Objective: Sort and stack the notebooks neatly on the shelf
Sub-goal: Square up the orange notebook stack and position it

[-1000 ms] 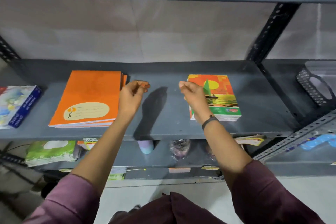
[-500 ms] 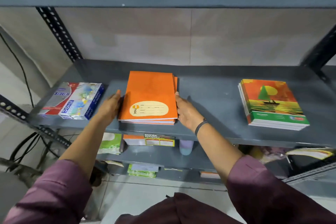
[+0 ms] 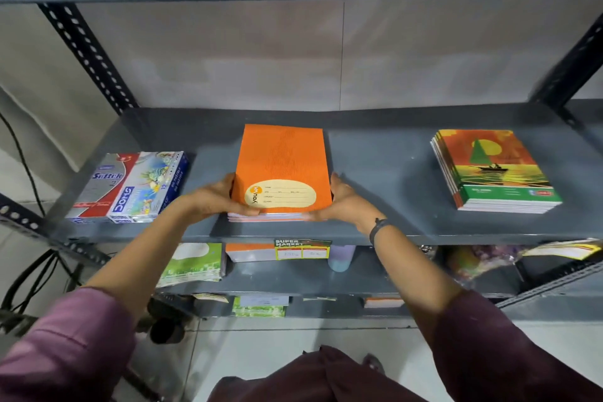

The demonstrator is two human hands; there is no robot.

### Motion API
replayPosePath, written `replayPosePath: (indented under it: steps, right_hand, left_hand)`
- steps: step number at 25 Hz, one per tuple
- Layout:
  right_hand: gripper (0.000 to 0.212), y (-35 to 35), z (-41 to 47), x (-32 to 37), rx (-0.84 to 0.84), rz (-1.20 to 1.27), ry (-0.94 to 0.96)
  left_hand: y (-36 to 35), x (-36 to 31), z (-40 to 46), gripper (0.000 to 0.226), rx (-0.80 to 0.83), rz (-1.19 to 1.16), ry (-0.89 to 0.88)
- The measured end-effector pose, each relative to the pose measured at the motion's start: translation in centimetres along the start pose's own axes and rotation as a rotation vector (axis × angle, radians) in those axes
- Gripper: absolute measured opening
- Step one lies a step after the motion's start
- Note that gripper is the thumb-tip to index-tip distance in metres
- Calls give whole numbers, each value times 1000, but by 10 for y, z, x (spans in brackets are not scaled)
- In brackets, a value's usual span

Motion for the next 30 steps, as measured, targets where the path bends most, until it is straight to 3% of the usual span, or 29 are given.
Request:
replayPosePath:
  steps: [2, 5, 11, 21, 30]
  right_hand:
    - [92, 3, 1, 0, -29, -249, -58]
    - [76, 10, 1, 4, -147, -425, -92]
    - [72, 14, 0, 11, -220, -603, -152]
    - [56, 7, 2, 6, -195, -412, -153]
    - [63, 5, 4, 1, -196, -299, -138]
  left_hand:
    - [0, 6, -3, 117, -16, 199, 32]
    - [7, 1, -3, 103, -241, 365, 15]
    - [14, 2, -11, 85, -448, 315, 34]
    - [12, 0, -17, 82, -471, 350, 6]
    - [11, 4, -19, 88, -458, 218, -17]
Point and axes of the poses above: each hand's wrist, its own z-axis towards the middle knuckle, its own y-axis out of the back of the hand, x = y × z, the point moved 8 cm from there along z, towards the middle knuckle, and after that the axes turned 6 degrees about x, right-handed, at the moved point
